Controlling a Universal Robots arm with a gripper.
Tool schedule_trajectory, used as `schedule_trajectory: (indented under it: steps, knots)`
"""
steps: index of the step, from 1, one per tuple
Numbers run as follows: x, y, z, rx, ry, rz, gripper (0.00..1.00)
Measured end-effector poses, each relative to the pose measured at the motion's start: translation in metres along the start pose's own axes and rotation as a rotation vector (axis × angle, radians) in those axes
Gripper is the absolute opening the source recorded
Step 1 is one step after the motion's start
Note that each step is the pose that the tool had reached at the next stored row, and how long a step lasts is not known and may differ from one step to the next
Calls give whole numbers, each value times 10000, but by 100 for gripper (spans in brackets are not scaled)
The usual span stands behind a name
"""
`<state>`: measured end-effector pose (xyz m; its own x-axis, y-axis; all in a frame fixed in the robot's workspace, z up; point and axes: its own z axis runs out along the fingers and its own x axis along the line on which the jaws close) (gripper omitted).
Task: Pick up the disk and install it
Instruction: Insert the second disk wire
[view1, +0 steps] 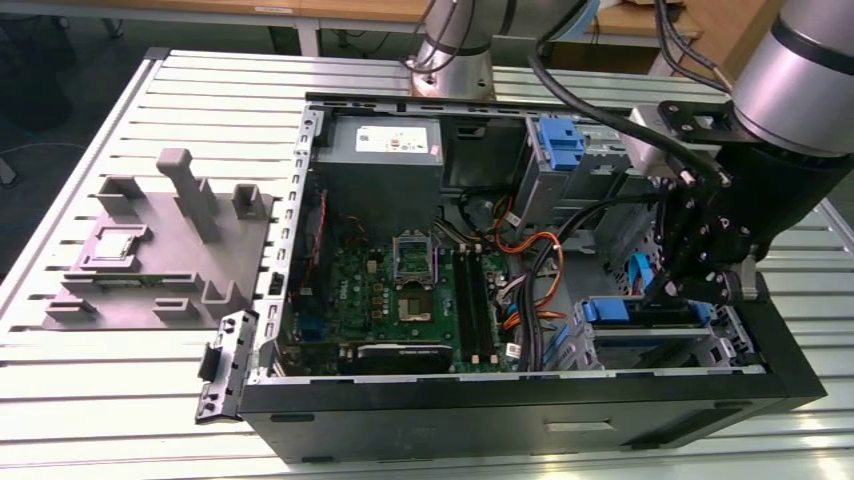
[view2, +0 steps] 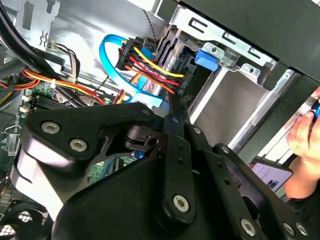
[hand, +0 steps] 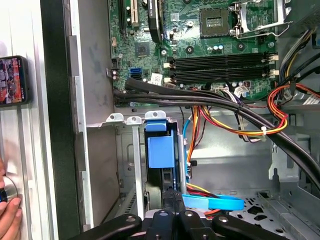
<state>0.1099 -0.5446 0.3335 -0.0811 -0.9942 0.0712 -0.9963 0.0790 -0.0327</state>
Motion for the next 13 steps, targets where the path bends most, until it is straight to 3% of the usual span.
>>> schedule_trajectory:
  steps: [5, 13]
  knots:
    - [8, -3, -107, -3, 1, 0, 10]
    - [9, -4, -127, -5, 2, -1, 10]
